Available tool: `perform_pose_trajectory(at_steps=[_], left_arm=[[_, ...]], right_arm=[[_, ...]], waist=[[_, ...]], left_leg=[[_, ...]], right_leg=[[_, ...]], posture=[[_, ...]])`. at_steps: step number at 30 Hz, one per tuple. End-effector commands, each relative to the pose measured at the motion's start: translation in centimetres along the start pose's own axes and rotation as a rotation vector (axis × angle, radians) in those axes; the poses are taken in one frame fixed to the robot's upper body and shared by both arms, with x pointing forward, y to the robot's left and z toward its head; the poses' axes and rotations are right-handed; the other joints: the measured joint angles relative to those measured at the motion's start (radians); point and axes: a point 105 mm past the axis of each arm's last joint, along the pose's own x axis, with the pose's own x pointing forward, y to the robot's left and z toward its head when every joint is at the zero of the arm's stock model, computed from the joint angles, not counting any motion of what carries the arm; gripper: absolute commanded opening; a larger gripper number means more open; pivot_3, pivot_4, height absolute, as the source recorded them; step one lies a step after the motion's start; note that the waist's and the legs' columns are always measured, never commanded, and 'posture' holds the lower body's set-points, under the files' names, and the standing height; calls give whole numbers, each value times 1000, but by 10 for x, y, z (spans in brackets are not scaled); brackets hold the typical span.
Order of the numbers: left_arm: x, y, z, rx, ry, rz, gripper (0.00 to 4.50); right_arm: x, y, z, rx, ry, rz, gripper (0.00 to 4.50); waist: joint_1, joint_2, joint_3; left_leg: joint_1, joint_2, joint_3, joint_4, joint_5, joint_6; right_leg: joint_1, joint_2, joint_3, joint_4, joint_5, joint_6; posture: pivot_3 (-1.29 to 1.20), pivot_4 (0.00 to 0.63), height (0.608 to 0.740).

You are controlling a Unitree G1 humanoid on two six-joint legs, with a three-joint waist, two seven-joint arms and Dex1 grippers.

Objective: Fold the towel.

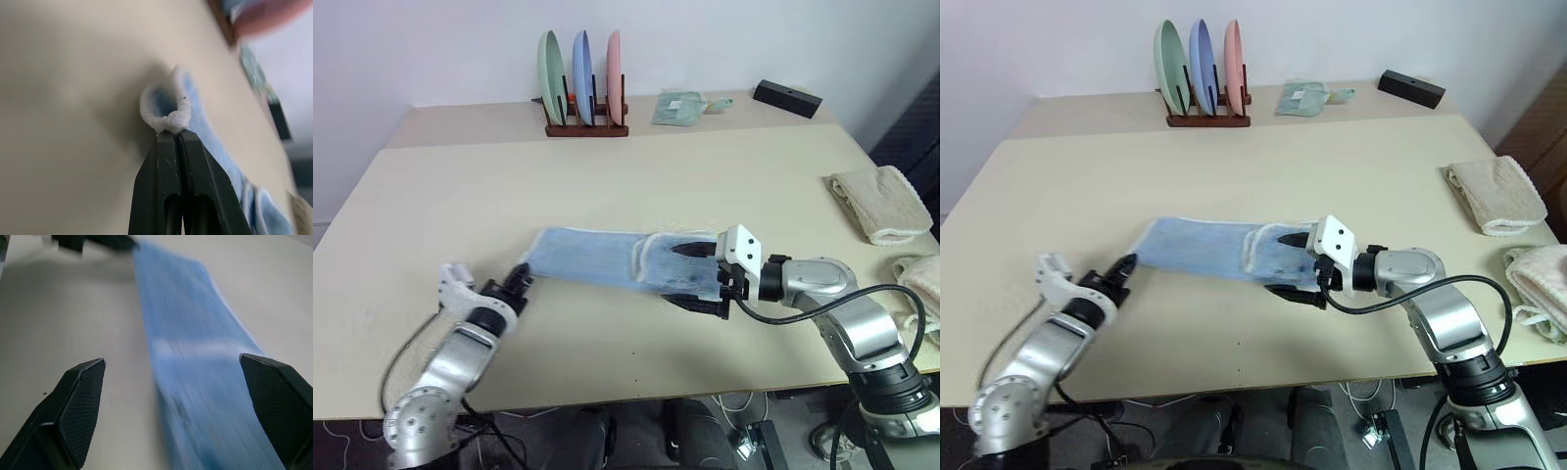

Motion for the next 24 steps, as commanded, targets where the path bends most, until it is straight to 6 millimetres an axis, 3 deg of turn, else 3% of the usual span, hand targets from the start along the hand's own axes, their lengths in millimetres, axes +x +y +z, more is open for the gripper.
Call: perform_pose_trajectory(at_steps=[1, 4, 7, 10, 12, 14, 20, 24], left_arm=[[-10, -6, 40, 116, -120, -67, 27], [-11, -22, 47, 282, -82, -166, 27], [-5, -60, 32, 482, 24, -356, 27], [-3, -83, 20, 564, 78, -477, 27], [-2, -113, -9, 660, 190, -656, 27], [-4, -131, -32, 737, 284, -785, 27], [-8, -140, -91, 925, 546, -1027, 27], [-6, -131, -106, 962, 632, -1054, 27]], right_arm=[[-1, -1, 9, -49, -22, 0, 4500], [0, -4, 8, -51, -21, -3, 4500], [2, -7, 8, -54, -22, -8, 4500], [3, -8, 8, -55, -24, -10, 4500], [4, -10, 9, -57, -26, -18, 4500], [5, -11, 10, -58, -26, -25, 4500], [1, -16, 10, -62, -19, -71, 4500], [-3, -17, 11, -61, -16, -99, 4500]], waist=[[1, 0, 0], [3, -1, 0], [3, -1, 0], [-1, -1, 1], [-2, -1, 1], [-1, -1, 1], [-4, -1, 1], [-7, -1, 1]], left_leg=[[0, 0, 0, 0, 0, 0], [0, 0, -1, 0, 0, 0], [0, -1, -1, 0, 0, 0], [0, -1, 0, 0, 0, 1], [0, -1, 0, 0, 0, 1], [-1, -1, -1, 0, 0, 0], [-2, -1, 0, -1, 0, 0], [-2, 0, 0, -1, 0, 1]], right_leg=[[0, 0, 0, 0, 0, 0], [1, 0, -1, 0, 0, 0], [1, 0, -1, 0, 0, 0], [1, 0, -1, -1, 0, 0], [0, 0, -1, 0, 0, 0], [-1, 0, -1, 0, 0, 0], [-2, 0, -1, -1, 0, 0], [-2, 0, -1, -1, 0, 0]], posture=[[0, 150, 735], [0, 150, 735], [0, 150, 735], [0, 150, 735], [0, 150, 735], [0, 150, 735], [0, 150, 735], [0, 150, 735]])
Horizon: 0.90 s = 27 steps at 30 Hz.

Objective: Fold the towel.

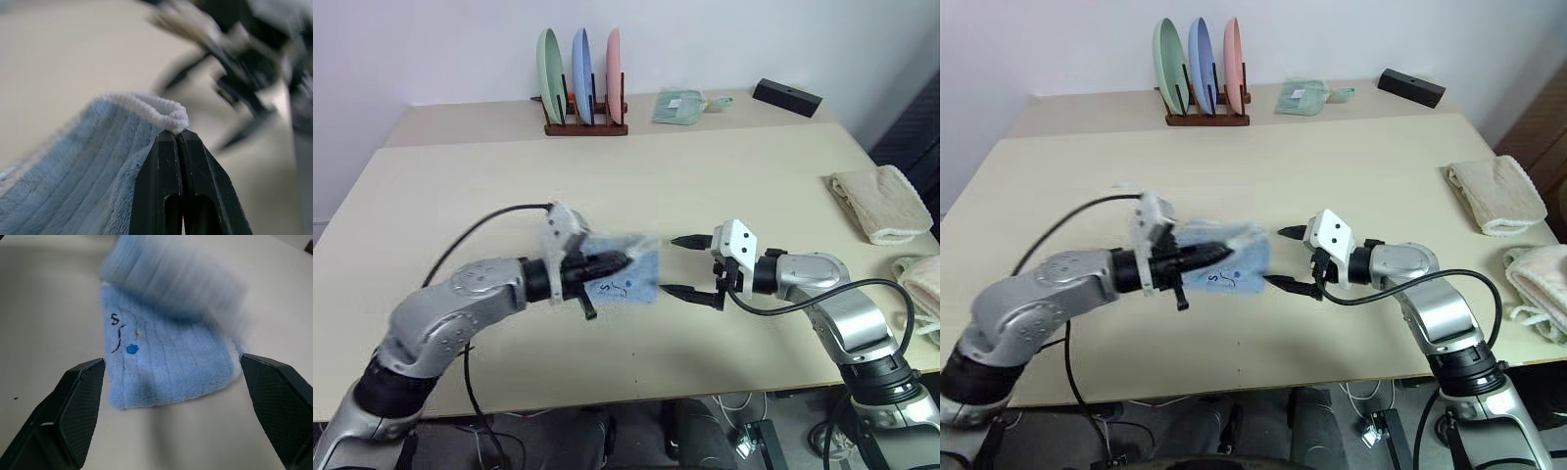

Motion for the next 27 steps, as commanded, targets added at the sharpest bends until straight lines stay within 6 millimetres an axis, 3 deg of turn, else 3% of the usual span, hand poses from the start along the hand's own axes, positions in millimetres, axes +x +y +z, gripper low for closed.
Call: perform_pose_trajectory(at_steps=[1, 6, 7, 9, 14, 16, 18, 21, 25, 26, 27], left_arm=[[6, 5, -8, 47, 52, -10, 27], [10, 9, -13, 43, 52, 1, 27], [10, 9, -12, 36, 41, 2, 269], [7, 7, -8, 5, 5, -4, 808], [-16, 4, 5, -84, -88, -10, 3247], [-31, 8, 5, -91, -105, 27, 3247], [-47, 22, 7, -130, -148, 123, 3278], [-74, 53, 11, -121, -214, 341, 2375], [-75, 72, 1, -59, -150, 490, 407], [-72, 76, 1, -36, -145, 514, 399], [-69, 78, 0, -15, -141, 530, 399]], right_arm=[[-8, -4, 11, -42, -19, -46, 4500], [-11, -3, 10, -39, -14, -62, 4500], [-11, -3, 10, -39, -13, -64, 4500], [-11, -4, 9, -41, -9, -67, 4500], [-11, -9, 7, -55, 9, -73, 4500], [-12, -13, 7, -70, 19, -85, 4500], [-12, -21, 10, -72, 5, -117, 3955], [-9, -26, 23, -78, -42, -120, 2695], [4, -22, 40, -42, -122, -83, 641], [10, -20, 43, -31, -139, -70, 132], [15, -18, 46, -18, -148, -60, 52]], waist=[[3, 0, 0], [5, -1, 0], [5, -1, 0], [5, -1, 0], [2, -1, 1], [3, -1, 1], [3, -1, 1], [5, -1, 1], [7, -1, 1], [7, -1, 1], [7, -1, 1]], left_leg=[[0, 0, 0, 0, 0, 0], [0, 0, -1, 0, 0, 0], [0, 0, -1, 0, 0, 0], [0, 0, -1, 0, 0, 0], [0, 0, -1, 0, 0, 0], [0, 0, -1, 0, 0, 0], [0, 0, -1, 0, 0, 0], [0, 0, -1, 1, 0, 0], [0, 0, -1, 1, 0, 0], [0, 0, -1, 1, 0, 0], [0, 0, -1, 1, 0, 0]], right_leg=[[0, 0, 0, 0, 0, 0], [0, 0, 0, 0, 0, 0], [0, 0, 0, 0, 0, 0], [0, 0, 0, 0, 0, 0], [0, 0, 0, 0, 0, 0], [0, 0, 0, 0, 0, 0], [0, 0, 0, 0, 0, 0], [0, 0, 0, 0, 0, 0], [0, 0, 0, 0, 0, 0], [0, 0, 0, 0, 0, 0], [1, 0, 0, 0, 0, 0]], posture=[[0, 150, 735], [0, 150, 735], [0, 150, 735], [0, 150, 735], [0, 150, 735], [0, 150, 735], [0, 150, 735], [0, 150, 735], [0, 150, 735], [0, 150, 735], [0, 150, 735]])
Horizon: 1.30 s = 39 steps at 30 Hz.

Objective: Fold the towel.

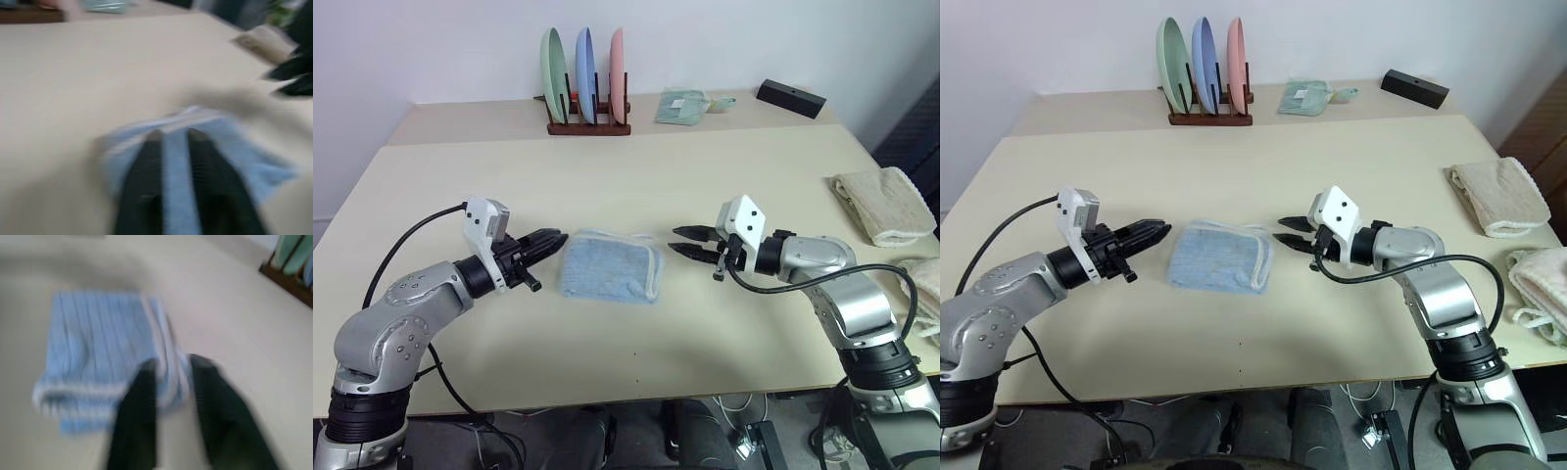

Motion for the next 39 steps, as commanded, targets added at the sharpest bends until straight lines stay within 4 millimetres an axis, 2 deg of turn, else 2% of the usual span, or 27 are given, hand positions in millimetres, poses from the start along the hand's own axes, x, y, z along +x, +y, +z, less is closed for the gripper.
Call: perform_pose_trajectory(at_steps=[1, 4, 8, 9, 11, 15, 16, 20, 23, 25, 27, 30, 34, 39], left_arm=[[14, 2, 2, 76, -21, 48, 399], [30, -9, -7, 103, -3, -6, 399], [46, -13, -27, 125, 57, -40, 399], [47, -13, -37, 141, 91, -44, 399], [48, -11, -53, 154, 139, -45, 399], [44, -6, -76, 187, 195, -21, 399], [43, -6, -75, 178, 173, -13, 399], [37, -2, -51, 139, 32, 44, 399], [22, 3, -29, 152, -48, 84, 399], [9, 3, -24, 176, -58, 80, 399], [-1, 0, -24, 207, -40, 57, 399], [-17, -10, -29, 263, 11, -16, 399], [-27, -24, -33, 287, 36, -103, 399], [-28, -42, -33, 317, 32, -181, 399]], right_arm=[[16, 7, 18, 10, -67, 38, 52], [37, 8, 11, 61, -42, 38, 52], [59, 18, -18, 95, 66, 61, 52], [62, 23, -34, 125, 114, 66, 52], [65, 31, -59, 165, 189, 70, 52], [60, 33, -89, 152, 279, 39, 52], [59, 30, -87, 153, 265, 21, 52], [50, 16, -51, 142, 122, -12, 52], [31, 8, -22, 221, 30, -9, 917], [20, 7, -14, 286, 17, -5, 1850], [12, 11, -14, 351, 30, 4, 2865], [4, 11, -31, 534, 102, -63, 4410], [2, 20, -49, 667, 171, -99, 4466], [14, 22, -60, 821, 187, -152, 4466]], waist=[[0, 0, 0], [-2, 0, 0], [-4, 0, 0], [-5, 0, 0], [-6, 0, 0], [-7, 0, -2], [-7, 1, -3], [-4, 1, -3], [-4, 1, -2], [-5, 1, -2], [-7, 1, -2], [-7, 1, -2], [-2, 1, -2], [-4, 2, -2]], left_leg=[[0, 0, 0, 0, 0, 0], [0, 0, 0, 0, 0, 0], [0, 0, 0, 0, 0, 0], [0, 0, 0, 0, 0, 0], [-1, 0, 0, 0, 0, 0], [-1, 0, 0, 0, 0, 0], [1, 0, 0, 0, 0, 0], [2, 0, 0, 0, 0, 0], [-1, 0, 0, 1, 0, 0], [-1, 0, -1, 0, 0, 0], [-1, 0, -1, -1, 0, 0], [-1, 0, -1, -1, 0, 0], [-1, 0, 0, -1, -3, 5], [-1, 0, 0, -1, -1, 1]], right_leg=[[0, 0, 0, 0, 0, 0], [0, 0, 0, 0, 0, 0], [-1, 0, 0, 1, 0, 0], [-1, 0, 0, 1, 0, 0], [-2, 0, 0, 1, 0, 0], [-2, 0, 0, 1, 0, 0], [-1, 0, 0, 1, 0, 0], [1, 0, -1, 1, 0, 0], [-1, 0, -1, 1, 0, 0], [-2, 0, -1, 1, 0, 0], [-2, 0, 0, 1, 0, 0], [-1, 0, 0, 0, 0, 0], [-1, 0, 0, 0, 0, 0], [-1, 0, 0, 0, 0, 0]], posture=[[0, 150, 735], [0, 150, 735], [0, 150, 735], [0, 150, 735], [0, 150, 735], [0, 150, 735], [0, 150, 735], [0, 150, 735], [0, 150, 735], [0, 150, 735], [0, 150, 735], [0, 150, 735], [0, 150, 735], [0, 150, 735]])
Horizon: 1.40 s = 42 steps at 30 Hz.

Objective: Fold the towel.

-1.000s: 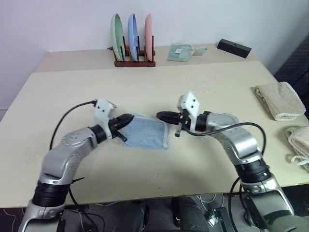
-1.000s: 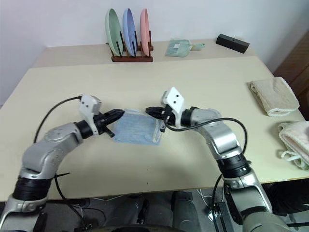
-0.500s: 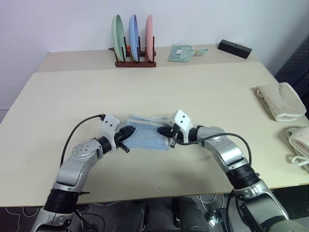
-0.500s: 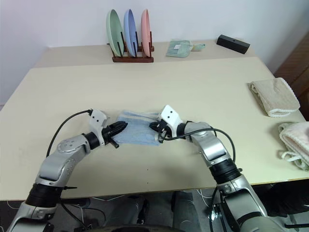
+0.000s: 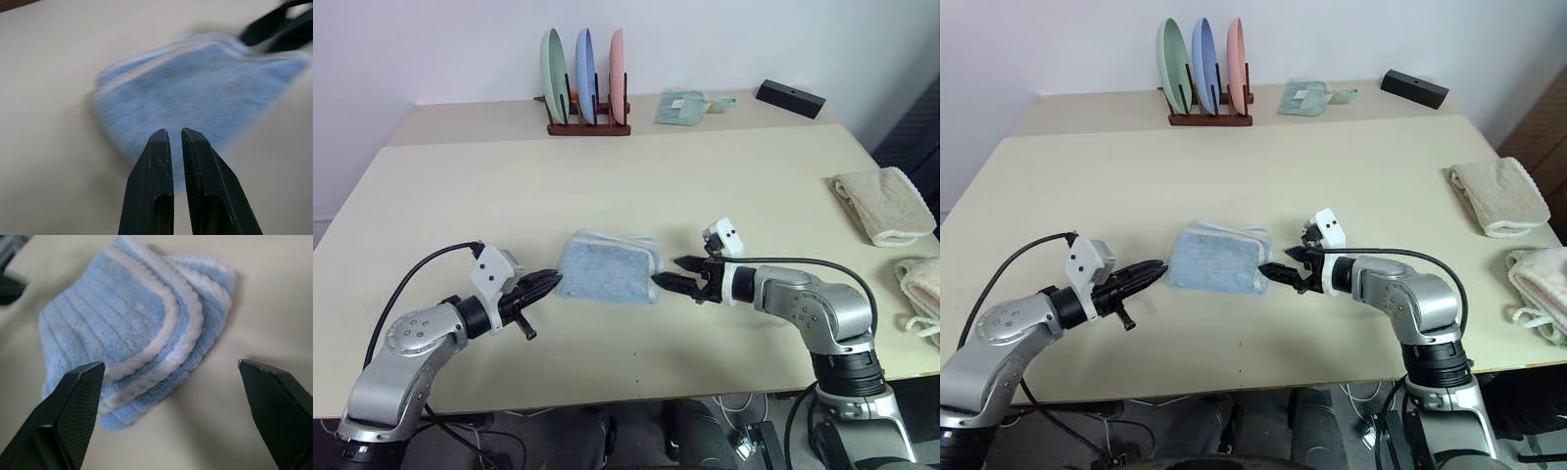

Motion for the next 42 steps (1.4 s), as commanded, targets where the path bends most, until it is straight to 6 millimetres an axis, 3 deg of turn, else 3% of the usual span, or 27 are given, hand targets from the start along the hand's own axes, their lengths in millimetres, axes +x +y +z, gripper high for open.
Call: perform_pose_trajectory(at_steps=[1, 6, 9, 13, 16, 17, 19, 23, 28, 31, 37, 42], left_arm=[[1, -10, 16, 58, -60, -41, 399], [7, -16, 27, 55, -145, -33, 399], [9, -21, 27, 36, -167, -36, 399], [10, -26, 31, 9, -214, -32, 399], [11, -28, 34, -21, -252, -37, 399], [12, -29, 34, -24, -257, -36, 399], [16, -29, 37, -31, -289, -22, 399], [37, -21, 43, -36, -362, 54, 399], [53, -18, 44, -27, -379, 41, 399], [59, -15, 45, -28, -390, 29, 399], [66, -17, 48, -24, -406, -1, 399], [71, -17, 49, -27, -407, -22, 399]], right_arm=[[7, 2, 7, 63, -29, -11, 4466], [26, 11, 9, 113, -33, 7, 4466], [34, 13, 16, 153, -70, 17, 3700], [32, 16, 20, 163, -93, 29, 1834], [27, 15, 23, 163, -109, 24, 198], [25, 14, 24, 167, -117, 19, 37], [11, 6, 34, 176, -180, -10, 37], [-53, -45, 66, 193, -407, -234, 37], [-124, -95, 66, 303, -557, -523, 37], [-156, -111, 49, 422, -609, -669, 37], [-171, -112, 16, 590, -648, -764, 37], [-191, -118, 11, 723, -828, -840, 37]], waist=[[-1, 0, 0], [-5, 0, 0], [-15, 0, 0], [-25, 0, 0], [-26, 0, 0], [-26, 0, 0], [-25, 0, 0], [-1, 1, 1], [-1, 2, 0], [-2, 3, 0], [-2, 3, 0], [1, 4, -1]], left_leg=[[0, 0, 0, 0, 0, -1], [1, 0, 0, 0, 0, -1], [1, 0, 0, 0, 0, -1], [0, 0, 0, 0, 0, -1], [0, 0, 0, 0, 0, 0], [0, 0, 0, 0, 0, 0], [0, 0, 0, 0, 0, 0], [0, -2, -1, 2, 0, 1], [0, -1, 0, 0, 0, 1], [0, 0, 0, 0, 0, 0], [0, 0, 1, 0, -1, 3], [1, 0, 1, 1, -2, 4]], right_leg=[[0, 0, 0, 0, 0, 0], [0, 0, 0, 0, 0, 0], [0, 1, 0, 0, 0, 0], [0, 0, 0, 0, 0, 0], [0, 0, 0, 0, 0, 0], [0, 0, 0, 0, 0, 0], [0, 0, 0, 0, 0, 0], [2, 0, -2, -1, 0, 0], [1, 0, -2, -1, 0, 1], [1, 0, 0, -1, 0, 1], [1, 0, 1, 0, 0, 1], [1, 0, 1, 0, 0, 1]], posture=[[0, 150, 735], [0, 150, 735], [0, 150, 735], [0, 150, 735], [0, 150, 735], [0, 150, 735], [0, 150, 735], [0, 150, 735], [0, 150, 735], [0, 150, 735], [0, 150, 735], [0, 150, 735]])
